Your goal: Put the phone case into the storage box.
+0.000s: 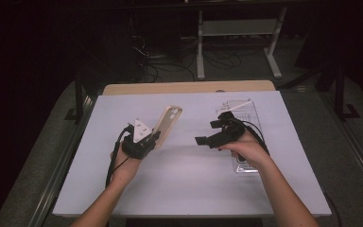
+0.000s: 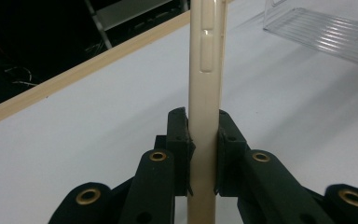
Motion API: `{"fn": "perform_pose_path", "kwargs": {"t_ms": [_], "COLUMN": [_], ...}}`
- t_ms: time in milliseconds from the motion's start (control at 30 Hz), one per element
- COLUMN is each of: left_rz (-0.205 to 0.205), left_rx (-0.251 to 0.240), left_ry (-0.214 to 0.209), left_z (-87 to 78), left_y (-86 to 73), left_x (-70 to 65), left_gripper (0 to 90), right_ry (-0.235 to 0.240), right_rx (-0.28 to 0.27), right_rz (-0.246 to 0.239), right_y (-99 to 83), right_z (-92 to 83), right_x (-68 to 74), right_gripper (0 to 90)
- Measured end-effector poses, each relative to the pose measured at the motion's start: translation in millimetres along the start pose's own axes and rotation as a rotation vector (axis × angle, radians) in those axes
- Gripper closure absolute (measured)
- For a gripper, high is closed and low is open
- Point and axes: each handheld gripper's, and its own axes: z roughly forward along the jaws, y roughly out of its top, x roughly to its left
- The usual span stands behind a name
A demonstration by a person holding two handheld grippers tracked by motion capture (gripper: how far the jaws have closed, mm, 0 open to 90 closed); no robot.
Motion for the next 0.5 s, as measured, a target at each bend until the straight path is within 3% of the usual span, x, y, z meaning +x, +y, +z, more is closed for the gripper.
{"fn": "perform_pose_path", "kwargs": {"t_ms": [500], "left_rz": [-0.010], "left_rx": [-0.020], "left_ry": [-0.002], "left_z": [0.2], "left_y": [2.4], "left_x": [-1.6], "left_gripper": [79.1], "right_ry": [0.024], "right_rx": [-0.031], "right_rz": [0.007], "right_y": [17.4], "right_z": [30.4], "right_x": [8.5], "right_gripper": [0.0]}}
